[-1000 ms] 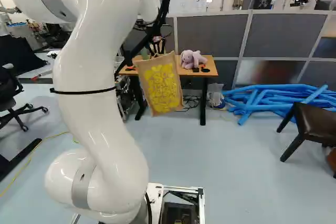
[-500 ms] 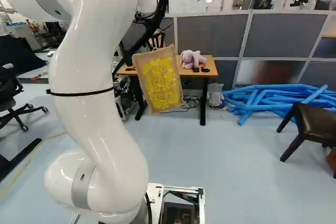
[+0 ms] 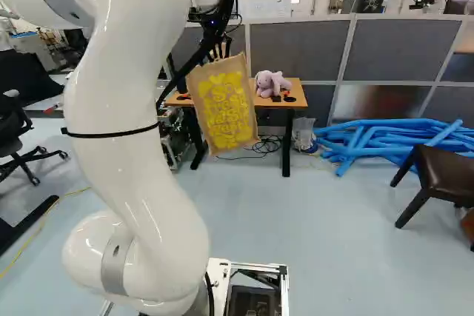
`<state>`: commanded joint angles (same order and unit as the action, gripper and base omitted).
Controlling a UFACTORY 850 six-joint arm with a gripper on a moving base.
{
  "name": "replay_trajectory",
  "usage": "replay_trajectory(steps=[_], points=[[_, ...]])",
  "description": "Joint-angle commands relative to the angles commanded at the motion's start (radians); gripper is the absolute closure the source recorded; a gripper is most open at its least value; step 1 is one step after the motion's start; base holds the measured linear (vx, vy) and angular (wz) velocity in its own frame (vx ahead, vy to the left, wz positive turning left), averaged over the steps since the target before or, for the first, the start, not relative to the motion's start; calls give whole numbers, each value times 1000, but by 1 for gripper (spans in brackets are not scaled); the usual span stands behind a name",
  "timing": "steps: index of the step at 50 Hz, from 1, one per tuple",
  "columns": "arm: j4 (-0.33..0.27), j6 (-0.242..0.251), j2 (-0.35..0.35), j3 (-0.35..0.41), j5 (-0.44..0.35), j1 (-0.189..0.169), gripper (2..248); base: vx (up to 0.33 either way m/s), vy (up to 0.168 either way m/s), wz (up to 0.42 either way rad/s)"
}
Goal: Pick up the bag on the ground and place it on the table
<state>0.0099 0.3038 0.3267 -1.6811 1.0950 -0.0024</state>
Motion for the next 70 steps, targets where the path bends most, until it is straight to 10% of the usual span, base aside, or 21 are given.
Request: replay_trajectory(steps=[70], points=[[0,0,-15,-35,20,0,227,5,0,0]])
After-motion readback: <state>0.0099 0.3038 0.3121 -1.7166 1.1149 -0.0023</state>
